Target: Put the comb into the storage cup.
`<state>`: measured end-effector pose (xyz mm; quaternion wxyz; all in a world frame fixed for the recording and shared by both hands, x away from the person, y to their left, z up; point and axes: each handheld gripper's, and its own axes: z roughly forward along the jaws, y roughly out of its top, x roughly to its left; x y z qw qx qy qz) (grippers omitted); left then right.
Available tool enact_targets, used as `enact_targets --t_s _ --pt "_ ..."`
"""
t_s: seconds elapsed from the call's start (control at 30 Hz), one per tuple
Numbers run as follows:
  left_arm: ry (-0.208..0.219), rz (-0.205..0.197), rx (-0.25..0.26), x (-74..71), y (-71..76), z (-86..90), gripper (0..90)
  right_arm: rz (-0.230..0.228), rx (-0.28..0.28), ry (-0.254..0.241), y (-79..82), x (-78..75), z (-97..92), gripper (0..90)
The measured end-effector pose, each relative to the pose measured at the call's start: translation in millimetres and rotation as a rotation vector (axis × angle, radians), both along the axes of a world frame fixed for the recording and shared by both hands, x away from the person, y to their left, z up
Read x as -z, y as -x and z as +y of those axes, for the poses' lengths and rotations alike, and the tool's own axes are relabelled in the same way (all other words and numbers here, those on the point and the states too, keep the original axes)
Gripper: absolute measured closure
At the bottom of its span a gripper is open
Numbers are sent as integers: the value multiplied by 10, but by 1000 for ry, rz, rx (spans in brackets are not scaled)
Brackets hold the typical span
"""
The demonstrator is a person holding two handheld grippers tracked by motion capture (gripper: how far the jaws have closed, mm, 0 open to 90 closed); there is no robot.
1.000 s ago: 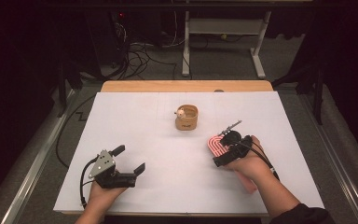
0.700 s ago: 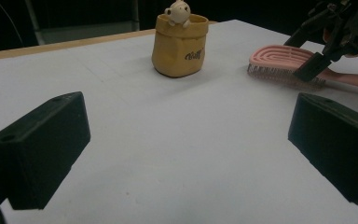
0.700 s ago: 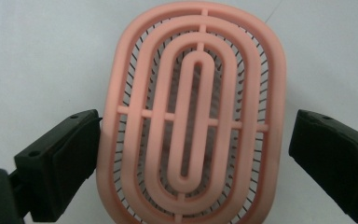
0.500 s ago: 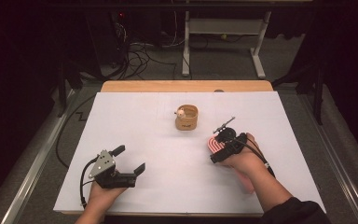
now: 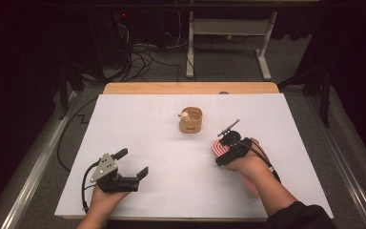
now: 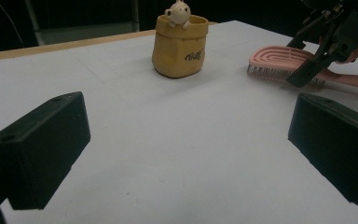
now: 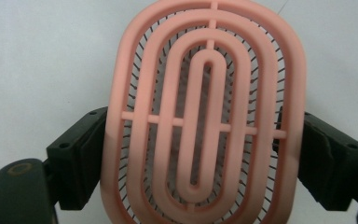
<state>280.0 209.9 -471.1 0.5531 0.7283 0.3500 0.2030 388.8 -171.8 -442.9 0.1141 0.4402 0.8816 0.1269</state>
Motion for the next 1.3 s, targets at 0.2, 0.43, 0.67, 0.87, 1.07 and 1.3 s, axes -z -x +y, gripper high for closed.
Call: enact_targets --t_s 0.2,0.43,0.67,0.87,1.07,1.3 --pt "-2 0 1 1 -1 0 0 -2 8 -12 5 3 -6 179" --pt "-2 0 0 0 1 0 0 -10 20 -24 14 7 -15 185" --pt "3 -2 -2 -6 2 7 0 0 19 -19 5 2 -9 187" --pt "-1 0 2 -3 5 -1 0 12 25 -19 4 -3 -9 188" --pt "-2 0 4 -2 5 -7 0 42 20 -4 -29 -22 6 189" --pt "0 -1 5 -6 11 -1 0 65 0 15 -56 -58 13 192"
